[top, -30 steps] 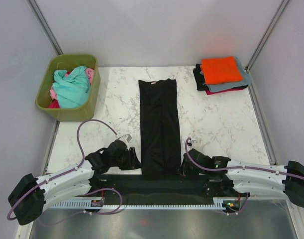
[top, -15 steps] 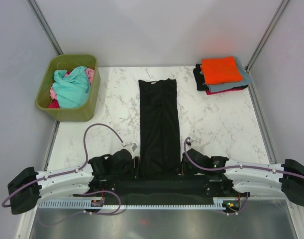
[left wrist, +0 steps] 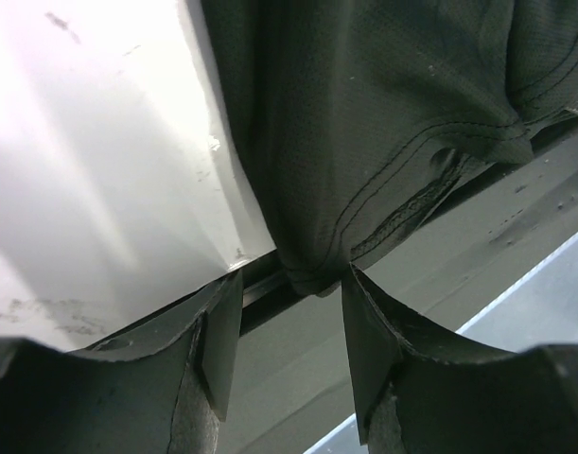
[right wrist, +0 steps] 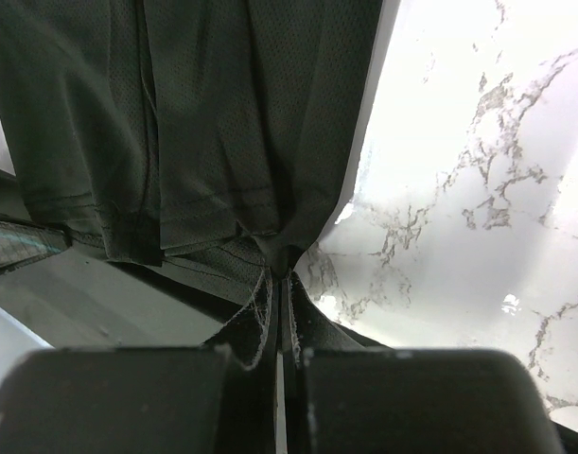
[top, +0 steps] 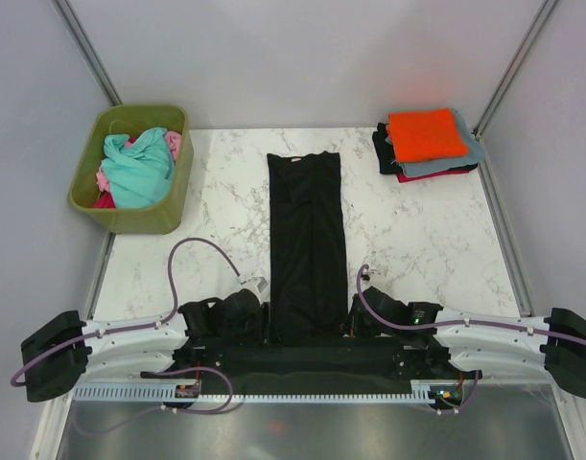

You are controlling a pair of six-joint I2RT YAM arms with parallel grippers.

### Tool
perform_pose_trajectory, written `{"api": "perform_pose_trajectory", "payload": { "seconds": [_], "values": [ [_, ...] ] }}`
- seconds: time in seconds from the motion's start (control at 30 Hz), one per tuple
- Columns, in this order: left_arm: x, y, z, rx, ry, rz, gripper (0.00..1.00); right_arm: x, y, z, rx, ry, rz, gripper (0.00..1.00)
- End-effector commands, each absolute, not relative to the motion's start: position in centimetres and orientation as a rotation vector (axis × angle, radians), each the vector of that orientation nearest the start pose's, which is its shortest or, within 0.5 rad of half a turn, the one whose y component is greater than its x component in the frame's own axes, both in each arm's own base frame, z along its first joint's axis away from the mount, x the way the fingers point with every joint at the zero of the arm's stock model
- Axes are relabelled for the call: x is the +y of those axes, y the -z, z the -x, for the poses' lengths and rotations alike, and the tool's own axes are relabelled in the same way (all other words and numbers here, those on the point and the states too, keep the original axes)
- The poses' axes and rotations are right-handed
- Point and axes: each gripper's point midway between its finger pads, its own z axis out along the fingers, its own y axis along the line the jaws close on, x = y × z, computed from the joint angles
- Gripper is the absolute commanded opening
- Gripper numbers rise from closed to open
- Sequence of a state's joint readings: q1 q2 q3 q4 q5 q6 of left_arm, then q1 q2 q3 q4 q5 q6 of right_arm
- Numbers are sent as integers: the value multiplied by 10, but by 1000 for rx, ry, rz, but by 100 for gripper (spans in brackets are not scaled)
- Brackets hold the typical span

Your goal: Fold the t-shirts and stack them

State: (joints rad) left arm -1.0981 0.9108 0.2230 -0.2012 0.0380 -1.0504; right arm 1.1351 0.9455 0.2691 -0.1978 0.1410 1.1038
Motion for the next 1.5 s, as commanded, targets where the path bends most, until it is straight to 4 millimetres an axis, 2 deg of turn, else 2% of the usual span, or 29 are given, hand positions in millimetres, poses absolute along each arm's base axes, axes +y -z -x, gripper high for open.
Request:
{"api": "perform_pose_trajectory", "payload": {
  "seconds": [0.0, 0.07, 0.17, 0.2, 0.27, 0.3, 0.4, 0.5, 0.57, 0.63, 0.67, 0.7, 0.73, 0.77, 0.8, 0.87, 0.97, 1.03, 1.07, 1.1, 1.13, 1.2, 1.27, 1.33, 1.47],
  "values": [
    [-246, -29, -83, 2596, 963, -62, 54, 206, 3, -90, 2636, -657, -32, 0],
    [-252, -31, -85, 2578, 991, -67, 53, 205, 3, -90, 2635, -656, -32, 0],
    [-257, -30, -85, 2558, 1024, -63, 44, 204, 5, -89, 2638, -650, -29, 0],
    [-258, -30, -85, 2557, 1031, -62, 33, 204, 5, -89, 2638, -650, -25, 0],
    [-259, -32, -86, 2547, 1031, -57, 23, 204, 6, -88, 2640, -652, -22, 0],
    [-260, -35, -88, 2536, 1032, -56, 15, 204, 5, -88, 2639, -654, -24, 0],
    [-257, -41, -92, 2527, 995, -51, 2, 212, 1, -85, 2644, -707, 11, 0],
    [-250, -50, -92, 2530, 914, -84, 2, 224, -11, -79, 2648, -736, 61, 0],
    [-250, -61, -94, 2510, 909, -98, 2, 232, -24, -84, 2615, -727, 55, 0],
    [-249, -74, -98, 2491, 879, -121, 2, 231, -30, -90, 2592, -686, 53, 0],
    [-247, -80, -100, 2483, 863, -122, 2, 236, -42, -97, 2557, -695, 51, 0],
    [-250, -94, -107, 2447, 857, -109, 2, 234, -47, -101, 2539, -673, 45, 0],
    [-245, -93, -109, 2455, 808, -127, 2, 232, -54, -112, 2493, -636, 24, 0],
    [-243, -97, -113, 2446, 781, -127, 2, 239, -71, -120, 2447, -643, 37, 0],
    [-242, -108, -122, 2408, 753, -107, 2, 236, -78, -128, 2432, -616, 30, 0],
    [-237, -113, -129, 2390, 693, -128, 2, 246, -102, -145, 2381, -612, 59, 0],
    [-236, -131, -150, 2352, 631, -132, 2, 251, -124, -171, 2342, -580, 47, 0],
    [-238, -142, -165, 2339, 594, -157, 2, 245, -130, -189, 2323, -534, 48, 0],
    [-233, -145, -178, 2334, 564, -130, 2, 247, -137, -197, 2310, -528, 47, 0],
    [-236, -155, -187, 2318, 572, -124, 2, 242, -139, -208, 2306, -503, 26, 0],
    [-234, -152, -194, 2327, 535, -144, 2, 241, -142, -214, 2296, -486, 46, 0],
    [-231, -164, -215, 2299, 525, -139, 2, 238, -151, -233, 2275, -453, 27, 0],
    [-227, -163, -233, 2305, 488, -124, 2, 240, -159, -250, 2263, -416, 51, 0],
    [-230, -174, -249, 2280, 488, -138, 2, 235, -163, -266, 2254, -376, 51, 0],
    [-226, -173, -295, 2299, 422, -109, 2, 235, -168, -299, 2261, -375, 28, 0]
  ]
}}
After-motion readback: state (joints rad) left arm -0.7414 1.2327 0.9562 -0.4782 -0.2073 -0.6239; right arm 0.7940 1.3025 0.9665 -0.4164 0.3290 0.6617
